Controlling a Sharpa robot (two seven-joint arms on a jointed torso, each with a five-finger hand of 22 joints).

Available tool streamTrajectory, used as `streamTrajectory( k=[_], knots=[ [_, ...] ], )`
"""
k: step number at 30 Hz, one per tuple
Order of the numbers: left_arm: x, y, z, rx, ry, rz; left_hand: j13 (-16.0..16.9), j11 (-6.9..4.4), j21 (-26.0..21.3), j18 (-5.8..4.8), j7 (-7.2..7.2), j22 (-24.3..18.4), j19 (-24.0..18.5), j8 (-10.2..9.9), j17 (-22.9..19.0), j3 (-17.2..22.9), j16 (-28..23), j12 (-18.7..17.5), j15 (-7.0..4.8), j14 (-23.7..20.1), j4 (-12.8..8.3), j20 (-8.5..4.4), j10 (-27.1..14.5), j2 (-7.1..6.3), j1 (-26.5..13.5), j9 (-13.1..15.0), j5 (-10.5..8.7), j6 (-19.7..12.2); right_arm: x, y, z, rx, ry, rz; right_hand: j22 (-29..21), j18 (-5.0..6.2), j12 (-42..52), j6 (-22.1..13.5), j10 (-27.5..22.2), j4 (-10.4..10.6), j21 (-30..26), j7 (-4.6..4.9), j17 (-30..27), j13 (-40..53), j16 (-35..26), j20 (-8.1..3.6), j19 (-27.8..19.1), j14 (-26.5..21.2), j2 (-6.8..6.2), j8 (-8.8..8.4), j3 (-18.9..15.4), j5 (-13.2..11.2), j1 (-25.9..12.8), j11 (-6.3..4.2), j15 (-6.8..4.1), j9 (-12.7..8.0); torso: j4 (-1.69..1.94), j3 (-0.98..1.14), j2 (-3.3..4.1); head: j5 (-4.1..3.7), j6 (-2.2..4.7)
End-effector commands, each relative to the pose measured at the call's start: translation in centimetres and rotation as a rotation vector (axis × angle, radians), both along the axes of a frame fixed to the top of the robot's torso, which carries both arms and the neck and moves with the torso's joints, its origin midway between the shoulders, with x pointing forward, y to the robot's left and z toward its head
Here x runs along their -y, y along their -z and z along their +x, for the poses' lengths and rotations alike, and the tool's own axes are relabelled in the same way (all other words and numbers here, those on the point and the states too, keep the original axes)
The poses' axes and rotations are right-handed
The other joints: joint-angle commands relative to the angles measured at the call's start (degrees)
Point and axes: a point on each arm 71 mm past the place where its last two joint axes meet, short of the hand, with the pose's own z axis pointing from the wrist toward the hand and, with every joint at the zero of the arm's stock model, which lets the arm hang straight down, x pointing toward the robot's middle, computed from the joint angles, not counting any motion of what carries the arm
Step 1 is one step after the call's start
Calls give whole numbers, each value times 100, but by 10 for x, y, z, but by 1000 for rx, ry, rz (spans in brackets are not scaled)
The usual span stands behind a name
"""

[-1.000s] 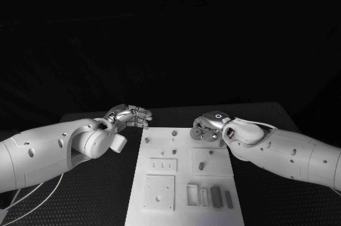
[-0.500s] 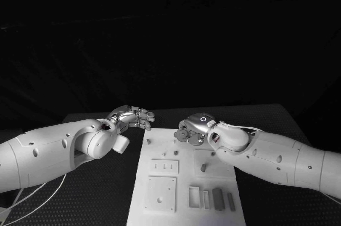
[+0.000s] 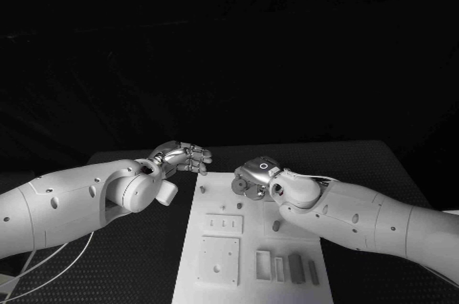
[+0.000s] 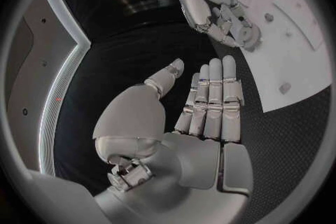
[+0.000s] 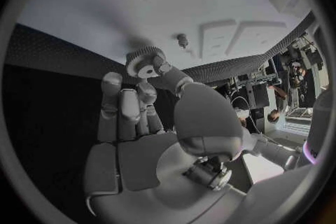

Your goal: Assemble the parts on the task board

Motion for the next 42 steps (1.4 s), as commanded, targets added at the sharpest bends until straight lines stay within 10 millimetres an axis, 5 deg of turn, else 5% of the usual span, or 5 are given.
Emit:
streamTrajectory(
  k=[1, 42],
  knots=[
    [2, -1, 0, 5, 11, -7, 9, 43, -26, 105, 29, 6, -33, -40, 9, 17, -29, -27, 19, 35, 22, -16, 6, 0, -69, 9, 24, -22, -3, 2, -1, 4, -9, -17, 76, 126, 5, 921, 33, 27, 24, -68, -6, -7, 16, -32, 13, 19, -25, 159, -11, 20, 13, -11, -18, 180, -12, 3, -5, 21, -14],
    [4, -1, 0, 4, 14, -7, 13, 44, -33, 106, 30, 15, -32, -44, 37, 18, -53, -41, 19, 41, 21, -16, 10, -1, -72, 13, 24, -24, -13, 23, -1, -58, -2, -45, 65, 126, -32, 867, 29, 32, -3, -46, -111, -45, -7, -31, 11, -17, -86, 103, -31, 19, -34, 8, -7, 167, -38, 9, -8, 61, -70]
  ],
)
